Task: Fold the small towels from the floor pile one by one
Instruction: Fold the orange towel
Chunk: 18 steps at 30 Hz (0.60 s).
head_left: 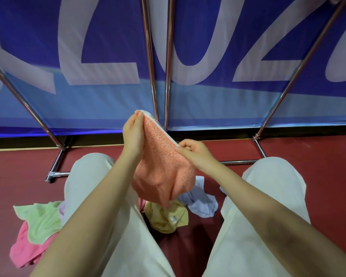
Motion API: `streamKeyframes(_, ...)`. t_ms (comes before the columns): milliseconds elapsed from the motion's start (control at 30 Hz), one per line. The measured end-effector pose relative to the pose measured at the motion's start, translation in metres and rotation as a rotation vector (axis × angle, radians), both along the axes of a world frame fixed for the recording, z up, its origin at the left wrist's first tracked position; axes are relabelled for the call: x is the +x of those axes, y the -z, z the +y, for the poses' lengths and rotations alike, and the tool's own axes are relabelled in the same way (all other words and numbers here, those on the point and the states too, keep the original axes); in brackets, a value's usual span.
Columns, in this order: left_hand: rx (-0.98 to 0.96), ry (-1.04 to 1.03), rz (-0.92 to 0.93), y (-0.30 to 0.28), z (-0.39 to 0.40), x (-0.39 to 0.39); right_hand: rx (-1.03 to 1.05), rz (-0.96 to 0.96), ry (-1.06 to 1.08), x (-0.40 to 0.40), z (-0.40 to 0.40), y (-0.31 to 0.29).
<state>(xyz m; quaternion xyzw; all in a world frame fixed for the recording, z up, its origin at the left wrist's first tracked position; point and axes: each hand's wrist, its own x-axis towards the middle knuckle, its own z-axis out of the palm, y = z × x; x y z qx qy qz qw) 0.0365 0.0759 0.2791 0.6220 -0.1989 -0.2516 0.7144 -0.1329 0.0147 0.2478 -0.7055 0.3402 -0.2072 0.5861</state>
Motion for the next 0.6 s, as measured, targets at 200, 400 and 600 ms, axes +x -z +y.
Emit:
streamKeyframes(200,-0.005,-0.041,-0.040,-0.002,0.016,0.012,-0.145,0.086,0.000,-0.007,0.008,0.020)
streamKeyframes(400,0.001,-0.052,-0.145,-0.002,0.035,0.027,-0.231,0.123,0.016,-0.022,0.008,0.038)
streamKeyframes(600,-0.023,-0.113,-0.116,0.000,0.046,0.040,-0.219,0.233,-0.037,-0.030,0.005,0.041)
